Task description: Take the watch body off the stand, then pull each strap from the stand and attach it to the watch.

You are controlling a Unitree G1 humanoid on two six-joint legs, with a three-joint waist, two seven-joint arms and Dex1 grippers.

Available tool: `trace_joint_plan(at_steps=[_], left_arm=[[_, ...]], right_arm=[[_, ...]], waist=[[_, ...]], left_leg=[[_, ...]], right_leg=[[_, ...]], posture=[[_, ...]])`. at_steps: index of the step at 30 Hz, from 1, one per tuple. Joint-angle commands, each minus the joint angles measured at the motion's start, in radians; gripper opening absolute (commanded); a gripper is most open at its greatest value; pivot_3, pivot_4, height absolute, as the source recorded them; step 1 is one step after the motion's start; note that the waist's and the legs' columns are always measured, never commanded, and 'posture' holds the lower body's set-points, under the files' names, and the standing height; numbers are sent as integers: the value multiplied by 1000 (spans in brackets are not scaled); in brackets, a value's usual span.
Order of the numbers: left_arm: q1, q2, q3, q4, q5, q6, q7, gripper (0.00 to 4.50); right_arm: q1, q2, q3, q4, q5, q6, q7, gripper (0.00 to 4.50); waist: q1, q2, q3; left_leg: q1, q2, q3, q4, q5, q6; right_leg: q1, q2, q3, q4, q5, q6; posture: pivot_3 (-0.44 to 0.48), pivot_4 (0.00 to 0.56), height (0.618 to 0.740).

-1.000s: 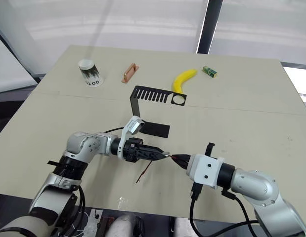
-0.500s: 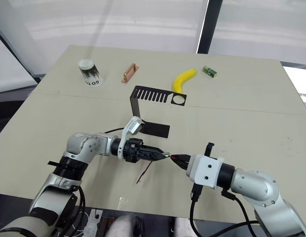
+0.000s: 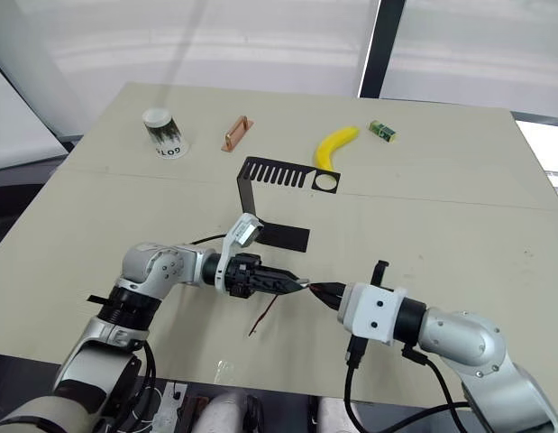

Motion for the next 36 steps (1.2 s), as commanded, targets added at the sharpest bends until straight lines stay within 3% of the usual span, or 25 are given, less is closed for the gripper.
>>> trace_joint_plan(at_steps=[1, 36], left_arm=[[3, -9, 7, -40, -22, 0, -2, 1617], [-2, -16, 8, -44, -26, 13, 7, 1617]], right_arm=[[-17, 5, 10, -20, -6, -1, -4, 0], [-122, 31, 104, -29, -110, 76, -13, 0]], waist=[[0, 0, 0], [-1, 0, 0]], left_leg=[[0, 0, 0, 0, 0, 0], [0, 0, 0, 0, 0, 0]], right_leg=[[0, 0, 0, 0, 0, 0], [0, 0, 0, 0, 0, 0]], posture=[[0, 150, 725], [0, 150, 725]])
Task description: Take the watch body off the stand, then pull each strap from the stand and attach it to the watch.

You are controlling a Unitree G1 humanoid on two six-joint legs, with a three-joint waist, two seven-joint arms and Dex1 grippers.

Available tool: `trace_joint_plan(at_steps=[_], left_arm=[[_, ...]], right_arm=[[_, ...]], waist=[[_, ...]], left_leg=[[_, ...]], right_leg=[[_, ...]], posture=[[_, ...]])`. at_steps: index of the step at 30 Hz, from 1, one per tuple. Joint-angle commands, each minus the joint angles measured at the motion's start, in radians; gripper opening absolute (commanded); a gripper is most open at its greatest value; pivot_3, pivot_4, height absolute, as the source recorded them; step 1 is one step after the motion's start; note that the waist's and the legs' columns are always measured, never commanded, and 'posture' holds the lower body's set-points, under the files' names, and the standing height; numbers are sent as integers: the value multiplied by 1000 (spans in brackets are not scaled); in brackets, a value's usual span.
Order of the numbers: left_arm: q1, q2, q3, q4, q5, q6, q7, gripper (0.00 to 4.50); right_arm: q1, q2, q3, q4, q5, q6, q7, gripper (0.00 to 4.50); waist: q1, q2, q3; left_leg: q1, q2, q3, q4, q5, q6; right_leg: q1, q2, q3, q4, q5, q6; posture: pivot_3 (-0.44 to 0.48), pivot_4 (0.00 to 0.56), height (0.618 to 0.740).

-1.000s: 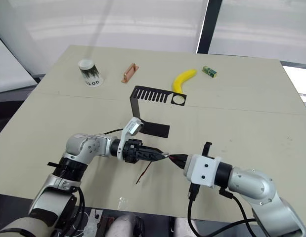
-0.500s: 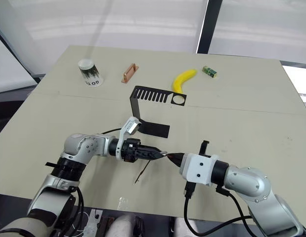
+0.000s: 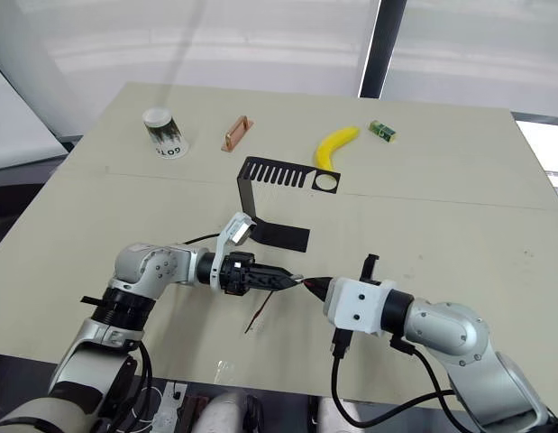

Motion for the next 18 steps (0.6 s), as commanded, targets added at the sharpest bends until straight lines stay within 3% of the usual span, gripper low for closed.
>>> trace_joint_plan(at_steps=[1, 18], left_arm=[[-10, -26, -18, -45, -28, 7, -16, 1617], [-13, -30, -17, -51, -27, 14, -13, 1617]], right_arm=[[-26, 12, 19, -28, -7, -8, -10, 0], [-63, 26, 47, -18, -46, 16, -11, 0]], waist=[[0, 0, 0], [0, 0, 0]], left_leg=[[0, 0, 0, 0, 0, 0], [0, 0, 0, 0, 0, 0]], right_leg=[[0, 0, 0, 0, 0, 0], [0, 0, 0, 0, 0, 0]], posture=[[0, 150, 725], [0, 150, 725]])
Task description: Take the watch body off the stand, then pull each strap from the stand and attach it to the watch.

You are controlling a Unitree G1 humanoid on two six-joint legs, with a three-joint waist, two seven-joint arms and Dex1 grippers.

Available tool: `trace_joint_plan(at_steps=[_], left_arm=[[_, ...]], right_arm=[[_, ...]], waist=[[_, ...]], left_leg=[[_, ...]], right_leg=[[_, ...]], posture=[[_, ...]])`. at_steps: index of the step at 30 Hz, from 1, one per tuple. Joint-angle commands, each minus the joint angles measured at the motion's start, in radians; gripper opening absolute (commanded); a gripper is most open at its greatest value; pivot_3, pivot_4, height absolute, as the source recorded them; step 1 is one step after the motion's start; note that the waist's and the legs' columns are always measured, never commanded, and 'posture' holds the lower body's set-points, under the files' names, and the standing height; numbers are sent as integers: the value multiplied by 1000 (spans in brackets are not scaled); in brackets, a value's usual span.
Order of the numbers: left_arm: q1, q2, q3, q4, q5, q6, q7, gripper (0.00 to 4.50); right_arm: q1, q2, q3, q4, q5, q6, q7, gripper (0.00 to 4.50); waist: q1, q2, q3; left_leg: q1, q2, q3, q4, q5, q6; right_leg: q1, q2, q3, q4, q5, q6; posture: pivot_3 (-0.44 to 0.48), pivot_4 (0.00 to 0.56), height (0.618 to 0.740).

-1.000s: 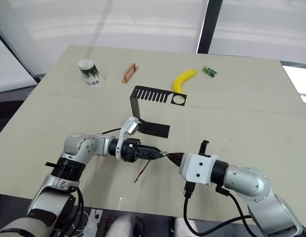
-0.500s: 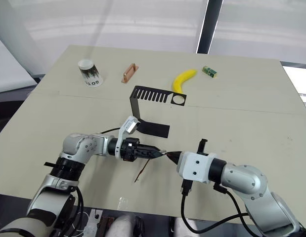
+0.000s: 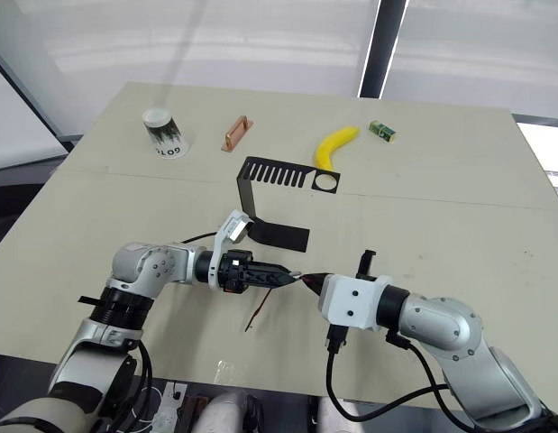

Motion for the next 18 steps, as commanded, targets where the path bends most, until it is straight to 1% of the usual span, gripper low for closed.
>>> trace_joint_plan(at_steps=[1, 18], left_arm=[[-13, -31, -28, -51, -31, 10, -18, 1617], [-14, -35, -25, -57, -32, 17, -14, 1617]], right_arm=[[-25, 18, 21, -20, -3, -5, -11, 0], [-57, 32, 53, -14, -33, 23, -5, 0]], waist=[[0, 0, 0], [0, 0, 0]], left_leg=[[0, 0, 0, 0, 0, 0], [0, 0, 0, 0, 0, 0]], right_leg=[[0, 0, 0, 0, 0, 0], [0, 0, 0, 0, 0, 0]], posture=[[0, 150, 725], [0, 150, 725]])
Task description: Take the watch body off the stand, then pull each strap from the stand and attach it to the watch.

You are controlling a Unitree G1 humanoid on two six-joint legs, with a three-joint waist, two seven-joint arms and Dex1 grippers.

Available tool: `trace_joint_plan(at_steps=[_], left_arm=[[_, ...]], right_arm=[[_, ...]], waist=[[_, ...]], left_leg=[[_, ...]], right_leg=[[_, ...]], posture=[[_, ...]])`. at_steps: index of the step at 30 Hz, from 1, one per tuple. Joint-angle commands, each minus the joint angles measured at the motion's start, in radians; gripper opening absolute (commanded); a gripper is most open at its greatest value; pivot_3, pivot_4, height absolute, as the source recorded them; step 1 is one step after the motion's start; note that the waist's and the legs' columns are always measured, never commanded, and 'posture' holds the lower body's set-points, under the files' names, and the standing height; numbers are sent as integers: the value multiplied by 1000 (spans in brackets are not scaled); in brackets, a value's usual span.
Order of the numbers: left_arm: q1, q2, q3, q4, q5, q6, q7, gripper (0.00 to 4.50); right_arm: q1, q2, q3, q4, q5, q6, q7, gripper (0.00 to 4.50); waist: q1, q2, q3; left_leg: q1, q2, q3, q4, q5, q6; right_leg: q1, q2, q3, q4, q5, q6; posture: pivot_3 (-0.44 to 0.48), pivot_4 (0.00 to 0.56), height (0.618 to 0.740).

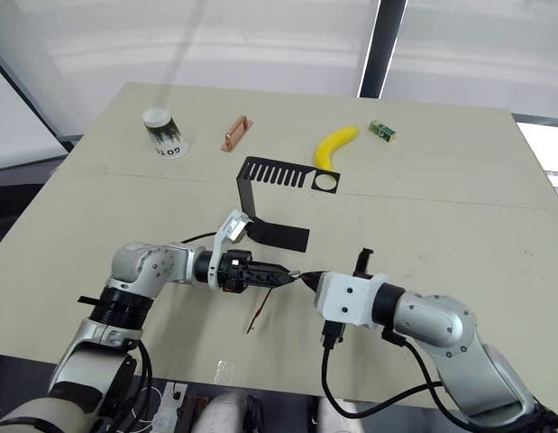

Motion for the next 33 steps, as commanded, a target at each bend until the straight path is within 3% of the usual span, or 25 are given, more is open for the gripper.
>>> trace_joint_plan(at_steps=[1, 33], left_arm=[[-14, -35, -30, -58, -35, 9, -18, 1617], [-13, -37, -57, -79, -10, 8, 10, 1617]], right_arm=[[-29, 18, 25, -18, 2, -16, -4, 0], [-43, 13, 43, -9, -16, -3, 8, 0]], waist=[[0, 0, 0], [0, 0, 0]], left_leg=[[0, 0, 0, 0, 0, 0], [0, 0, 0, 0, 0, 0]], right_leg=[[0, 0, 0, 0, 0, 0], [0, 0, 0, 0, 0, 0]], posture=[[0, 150, 725], [0, 150, 725]])
